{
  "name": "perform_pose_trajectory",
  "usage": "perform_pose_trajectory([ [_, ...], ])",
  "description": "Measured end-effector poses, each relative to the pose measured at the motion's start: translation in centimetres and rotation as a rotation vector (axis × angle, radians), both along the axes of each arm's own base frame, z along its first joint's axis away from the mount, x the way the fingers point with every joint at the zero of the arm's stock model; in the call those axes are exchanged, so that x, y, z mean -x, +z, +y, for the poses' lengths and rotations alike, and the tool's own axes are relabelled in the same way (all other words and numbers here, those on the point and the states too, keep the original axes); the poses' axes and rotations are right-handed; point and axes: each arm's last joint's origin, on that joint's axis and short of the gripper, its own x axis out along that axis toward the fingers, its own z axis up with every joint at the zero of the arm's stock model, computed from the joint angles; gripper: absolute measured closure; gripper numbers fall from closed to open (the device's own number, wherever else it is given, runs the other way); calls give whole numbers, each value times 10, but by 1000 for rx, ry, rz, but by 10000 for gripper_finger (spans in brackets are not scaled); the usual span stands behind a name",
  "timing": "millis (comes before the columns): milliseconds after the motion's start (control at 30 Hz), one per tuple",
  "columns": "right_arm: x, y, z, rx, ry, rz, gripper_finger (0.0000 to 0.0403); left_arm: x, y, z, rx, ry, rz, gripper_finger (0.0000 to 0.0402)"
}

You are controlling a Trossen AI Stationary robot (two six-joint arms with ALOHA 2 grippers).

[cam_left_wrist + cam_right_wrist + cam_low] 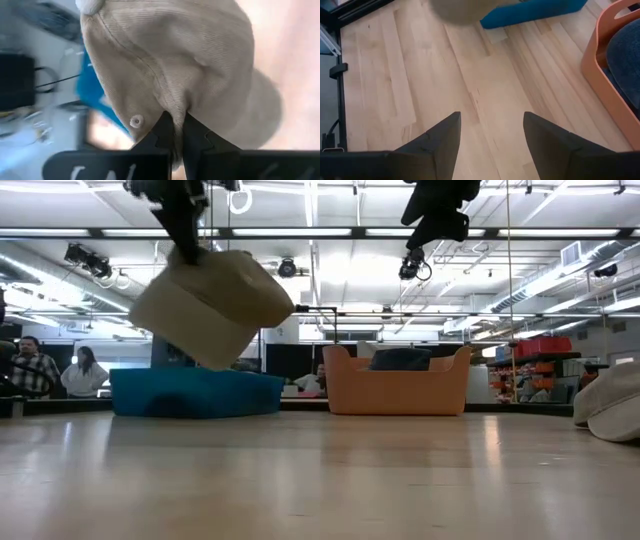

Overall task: Pick & Place hat
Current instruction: Put the left brown cap into the blue bin

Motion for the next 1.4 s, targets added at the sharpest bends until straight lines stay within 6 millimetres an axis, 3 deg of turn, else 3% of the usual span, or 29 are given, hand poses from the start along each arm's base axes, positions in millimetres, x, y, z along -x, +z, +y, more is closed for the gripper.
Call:
perform_pose_trajectory([
  [200,0,0,0,1,0,0,184,-1,-5,57,-141,6,95,388],
  [433,0,0,0,1,0,0,184,1,-50,95,-110,6,139,388],
  [667,0,0,0,5,5,0,184,2,-98,104,-73,-72,107,388],
  [867,0,0,0,5,5,0,184,19,-127,106,0,123,106,375],
  [1167,0,0,0,6,6,0,184,21,-134,106,27,126,97,365],
  [1400,0,0,-1,26,-12,-2,184,12,-132,104,17,-14,60,304],
])
